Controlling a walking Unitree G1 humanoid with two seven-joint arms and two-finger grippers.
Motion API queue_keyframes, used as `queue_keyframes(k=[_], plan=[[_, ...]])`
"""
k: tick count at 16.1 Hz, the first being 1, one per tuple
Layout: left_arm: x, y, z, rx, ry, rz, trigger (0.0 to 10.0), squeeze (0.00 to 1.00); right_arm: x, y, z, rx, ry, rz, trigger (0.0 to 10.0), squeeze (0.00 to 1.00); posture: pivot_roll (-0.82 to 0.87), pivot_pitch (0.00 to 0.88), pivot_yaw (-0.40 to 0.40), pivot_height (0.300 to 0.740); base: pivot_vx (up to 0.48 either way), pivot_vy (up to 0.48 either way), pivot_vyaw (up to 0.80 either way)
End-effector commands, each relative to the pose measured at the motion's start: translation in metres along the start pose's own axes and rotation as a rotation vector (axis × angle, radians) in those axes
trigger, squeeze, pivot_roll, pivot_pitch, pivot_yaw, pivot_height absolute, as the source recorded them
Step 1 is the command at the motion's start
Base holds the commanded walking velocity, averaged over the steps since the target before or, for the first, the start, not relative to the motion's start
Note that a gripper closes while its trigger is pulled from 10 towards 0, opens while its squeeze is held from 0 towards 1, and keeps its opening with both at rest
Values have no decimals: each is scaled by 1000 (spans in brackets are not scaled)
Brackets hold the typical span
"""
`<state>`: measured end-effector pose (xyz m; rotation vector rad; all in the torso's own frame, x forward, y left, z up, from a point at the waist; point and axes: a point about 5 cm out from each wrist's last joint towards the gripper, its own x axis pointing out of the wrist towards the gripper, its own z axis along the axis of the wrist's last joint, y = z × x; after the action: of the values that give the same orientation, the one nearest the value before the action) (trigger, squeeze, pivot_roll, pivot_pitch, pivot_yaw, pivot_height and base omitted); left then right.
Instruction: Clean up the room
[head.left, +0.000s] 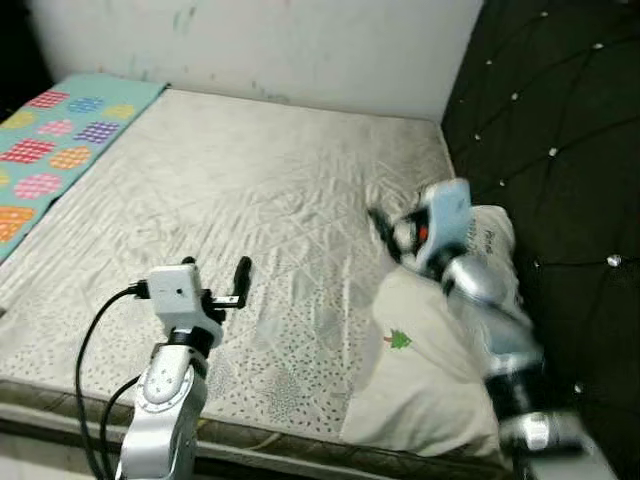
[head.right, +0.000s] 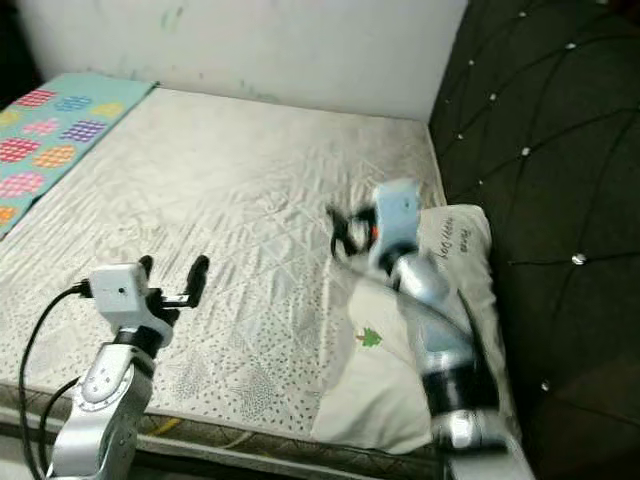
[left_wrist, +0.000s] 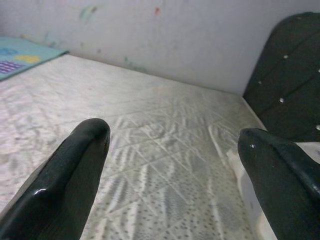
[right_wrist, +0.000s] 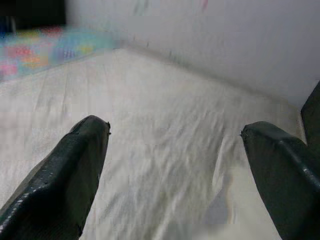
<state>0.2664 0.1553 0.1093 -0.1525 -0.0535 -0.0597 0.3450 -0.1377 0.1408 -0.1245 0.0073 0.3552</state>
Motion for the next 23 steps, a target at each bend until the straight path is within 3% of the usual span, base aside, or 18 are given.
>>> queue_keyframes(k=[1, 3, 5, 6, 7, 10, 14, 19, 23], plan=[[-2, 2, 2, 14, -13, 28, 10000, 0, -8, 8, -15, -45, 53, 17, 10000, 0, -99, 0, -18, 740, 0, 0, 0], [-4, 4, 0, 17, 3, 46, 10000, 0, -17, 15, -22, -22, 46, 14, 10000, 0, -94, 0, -16, 740, 0, 0, 0], [-7, 13, -2, -90, 10, 108, 10000, 0, -19, 18, -26, 37, 59, -118, 10000, 0, -91, 0, -23, 740, 0, 0, 0], [-7, 21, -1, -96, 4, 156, 10000, 0, -21, 24, -16, 18, -47, -96, 10000, 0, -92, 0, -31, 740, 0, 0, 0], [-8, 25, -3, -80, 9, 187, 10000, 0, -23, 24, -17, 32, -52, -152, 10000, 0, -96, 0, -35, 740, 0, 0, 0], [-9, 19, -7, -117, 28, 178, 10000, 0, -31, 18, -23, 148, -23, -212, 10000, 0, -108, 0, -32, 740, 0, 0, 0], [-12, 11, -8, -107, 39, 136, 10000, 0, -39, 6, -27, 96, -11, -276, 10000, 0, -101, 0, -50, 740, 0, 0, 0], [-27, 26, -20, -95, 82, 174, 10000, 0, -54, -7, -34, 77, 9, -301, 10000, 0, -99, 0, -65, 740, 0, 0, 0], [-21, 21, -18, -110, 79, 135, 10000, 0, -49, -9, -32, 72, 16, -306, 10000, 0, -107, 0, -65, 740, 0, 0, -400]])
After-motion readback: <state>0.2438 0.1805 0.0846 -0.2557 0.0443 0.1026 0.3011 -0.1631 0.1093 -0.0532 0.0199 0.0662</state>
